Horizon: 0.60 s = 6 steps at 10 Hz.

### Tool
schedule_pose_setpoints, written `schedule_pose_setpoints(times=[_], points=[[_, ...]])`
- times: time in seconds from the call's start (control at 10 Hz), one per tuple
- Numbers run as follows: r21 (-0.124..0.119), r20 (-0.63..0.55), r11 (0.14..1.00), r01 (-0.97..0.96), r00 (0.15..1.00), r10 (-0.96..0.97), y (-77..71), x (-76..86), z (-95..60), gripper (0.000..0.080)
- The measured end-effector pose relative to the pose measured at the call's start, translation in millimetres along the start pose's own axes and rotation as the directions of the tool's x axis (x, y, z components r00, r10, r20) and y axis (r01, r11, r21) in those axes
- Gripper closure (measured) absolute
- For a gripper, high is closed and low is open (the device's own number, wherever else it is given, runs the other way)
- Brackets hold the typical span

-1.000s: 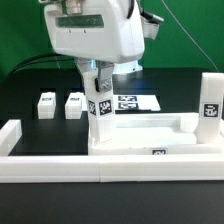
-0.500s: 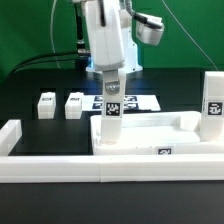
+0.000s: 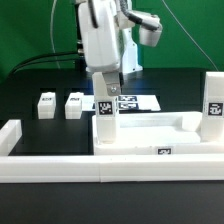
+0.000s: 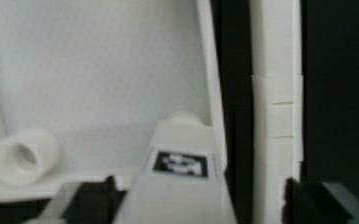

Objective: Assemble desk

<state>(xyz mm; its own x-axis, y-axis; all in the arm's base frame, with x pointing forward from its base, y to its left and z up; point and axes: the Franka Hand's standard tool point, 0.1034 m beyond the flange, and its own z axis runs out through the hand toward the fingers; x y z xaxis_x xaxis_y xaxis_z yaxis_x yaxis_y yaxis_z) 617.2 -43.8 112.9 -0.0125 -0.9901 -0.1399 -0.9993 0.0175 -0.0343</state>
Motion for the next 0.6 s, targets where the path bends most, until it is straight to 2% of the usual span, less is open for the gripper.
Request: schedule_pose_setpoints(times=[0.1, 0.2, 0.3, 0.5, 0.6], points=[[-0.011, 0.002, 1.0, 0.018, 1.0, -0.018, 0.3, -1.9, 1.3, 0.0211], [-0.011, 0.003, 0.998, 0.061, 0.998, -0.061, 0.3, -2.9, 2.0, 0.0211], [-0.011, 0.005, 0.988, 0.154, 0.988, -0.154, 0.4, -2.6, 2.1, 0.0162], [-0.015, 0.006, 0.95, 0.313, 0.95, -0.313, 1.1, -2.1, 2.2, 0.0153], [-0.04, 0.017, 0.887, 0.46, 0.888, -0.459, 4.4, -0.8, 1.6, 0.0151]])
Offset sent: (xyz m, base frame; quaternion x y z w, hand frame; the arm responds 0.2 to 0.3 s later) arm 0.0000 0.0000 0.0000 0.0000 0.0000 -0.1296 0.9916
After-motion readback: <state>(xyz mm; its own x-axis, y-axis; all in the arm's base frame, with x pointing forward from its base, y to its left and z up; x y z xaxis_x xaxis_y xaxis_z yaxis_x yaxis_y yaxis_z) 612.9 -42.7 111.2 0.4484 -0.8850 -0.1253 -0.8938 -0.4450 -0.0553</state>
